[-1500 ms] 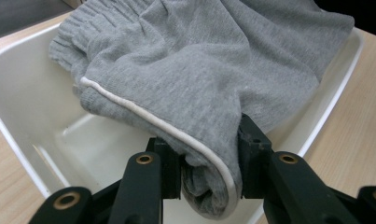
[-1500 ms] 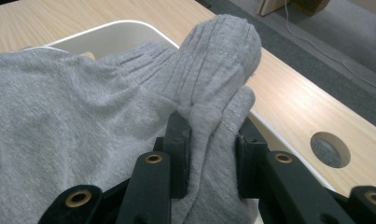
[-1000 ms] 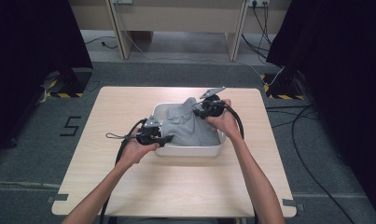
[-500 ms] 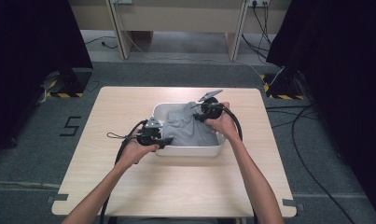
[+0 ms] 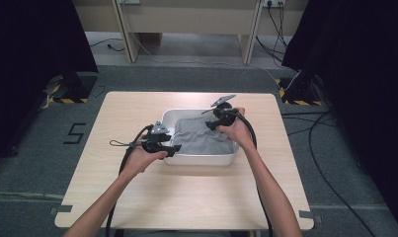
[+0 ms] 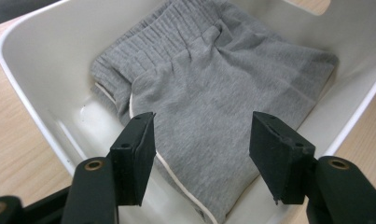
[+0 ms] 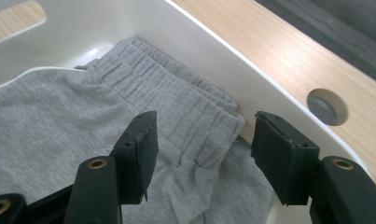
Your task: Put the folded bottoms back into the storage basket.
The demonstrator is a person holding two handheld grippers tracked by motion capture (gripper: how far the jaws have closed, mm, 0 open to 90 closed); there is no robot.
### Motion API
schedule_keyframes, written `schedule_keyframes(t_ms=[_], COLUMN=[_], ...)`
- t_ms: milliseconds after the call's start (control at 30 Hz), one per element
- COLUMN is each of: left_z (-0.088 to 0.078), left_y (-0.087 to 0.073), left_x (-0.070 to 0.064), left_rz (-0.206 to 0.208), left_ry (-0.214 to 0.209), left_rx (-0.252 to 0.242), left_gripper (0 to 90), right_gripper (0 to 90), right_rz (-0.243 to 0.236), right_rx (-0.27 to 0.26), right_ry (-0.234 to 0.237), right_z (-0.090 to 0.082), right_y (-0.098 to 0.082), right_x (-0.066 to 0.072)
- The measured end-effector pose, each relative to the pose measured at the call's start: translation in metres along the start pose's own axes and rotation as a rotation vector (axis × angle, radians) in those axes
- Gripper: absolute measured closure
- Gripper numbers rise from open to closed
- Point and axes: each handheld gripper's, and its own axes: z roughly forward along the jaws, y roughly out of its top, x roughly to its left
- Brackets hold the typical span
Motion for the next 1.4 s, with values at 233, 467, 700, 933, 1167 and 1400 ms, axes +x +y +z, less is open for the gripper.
schedule_keyframes(t_ms=[233, 467, 700, 933, 1167, 1400], left_z=[-0.009, -0.023, -0.036, -0.041, -0.048, -0.051], left_y=[0.001, -0.001, -0.003, -0.007, -0.014, -0.02], left_x=[-0.003, -0.004, 0.0, 0.0, 0.003, 0.003], left_rz=[-0.004, -0.021, -0.045, -0.051, -0.076, -0.071], left_ry=[-0.008, -0.024, -0.031, -0.032, -0.019, -0.016], left_rx=[-0.042, -0.091, -0.112, -0.109, -0.116, -0.117], left_gripper=[38.5, 37.1, 34.8, 30.7, 21.8, 20.9], right_gripper=[40.4, 39.3, 37.9, 37.1, 36.0, 35.1], right_rz=[-0.014, -0.016, -0.011, -0.018, -0.018, -0.02], right_rx=[-0.023, -0.062, -0.098, -0.126, -0.147, -0.164], right_ry=[-0.001, 0.003, 0.022, 0.033, 0.03, 0.028], right_z=[-0.007, -0.021, -0.038, -0.05, -0.057, -0.065], right_y=[0.002, -0.002, -0.007, -0.011, -0.016, -0.021], right_x=[0.004, 0.008, 0.015, 0.023, 0.027, 0.03])
